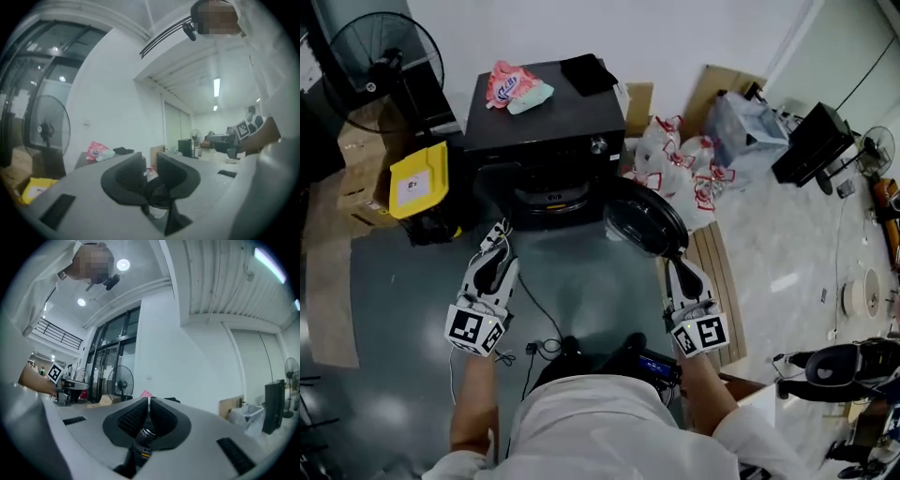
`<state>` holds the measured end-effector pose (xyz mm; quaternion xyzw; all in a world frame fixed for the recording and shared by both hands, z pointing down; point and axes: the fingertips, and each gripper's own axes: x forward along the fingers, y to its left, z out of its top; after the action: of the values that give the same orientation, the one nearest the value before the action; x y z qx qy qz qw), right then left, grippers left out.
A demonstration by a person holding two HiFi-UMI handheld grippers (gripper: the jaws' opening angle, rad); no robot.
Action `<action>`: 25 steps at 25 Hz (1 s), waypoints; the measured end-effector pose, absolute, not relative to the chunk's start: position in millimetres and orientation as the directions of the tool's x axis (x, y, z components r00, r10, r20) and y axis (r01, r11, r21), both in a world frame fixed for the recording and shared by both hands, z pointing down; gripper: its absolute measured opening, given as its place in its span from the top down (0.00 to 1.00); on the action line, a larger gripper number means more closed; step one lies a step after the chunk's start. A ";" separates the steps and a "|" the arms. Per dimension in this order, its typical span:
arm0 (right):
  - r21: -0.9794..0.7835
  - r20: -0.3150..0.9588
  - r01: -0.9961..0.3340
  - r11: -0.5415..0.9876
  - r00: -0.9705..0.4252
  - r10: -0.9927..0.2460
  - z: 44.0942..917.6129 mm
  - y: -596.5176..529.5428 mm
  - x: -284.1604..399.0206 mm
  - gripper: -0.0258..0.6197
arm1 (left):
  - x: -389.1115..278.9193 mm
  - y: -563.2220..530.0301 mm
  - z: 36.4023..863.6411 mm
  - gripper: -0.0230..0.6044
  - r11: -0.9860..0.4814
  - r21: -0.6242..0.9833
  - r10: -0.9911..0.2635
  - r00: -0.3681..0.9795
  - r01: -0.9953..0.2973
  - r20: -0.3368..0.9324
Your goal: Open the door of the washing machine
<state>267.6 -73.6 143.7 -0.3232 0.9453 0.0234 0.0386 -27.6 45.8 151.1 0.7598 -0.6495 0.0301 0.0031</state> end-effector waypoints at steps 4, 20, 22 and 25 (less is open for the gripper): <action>0.065 -0.129 -0.593 0.802 -0.802 -0.583 108.3 -30.2 249.8 0.90 | -58.4 105.9 110.8 0.89 -0.034 -0.147 -0.999 0.034 -0.988 0.003; 0.005 -0.116 -0.498 0.867 -0.862 -0.494 104.3 122.0 288.7 0.90 | 6.0 272.2 109.6 0.95 0.085 -0.060 -0.994 -0.088 -0.995 0.061; -0.031 -0.103 -0.492 0.870 -0.864 -0.492 116.9 146.0 298.6 0.90 | 22.0 293.0 116.2 0.95 0.075 -0.039 -0.994 -0.078 -0.996 0.077; -0.076 -0.083 -0.486 0.871 -0.867 -0.491 132.7 172.8 307.9 0.90 | 35.5 318.9 122.8 0.95 0.094 -0.048 -0.990 -0.098 -0.994 0.099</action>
<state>307.9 172.8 132.7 -0.2527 0.9659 -0.0263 0.0497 35.5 318.9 122.8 0.6712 -0.7392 0.0512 0.0208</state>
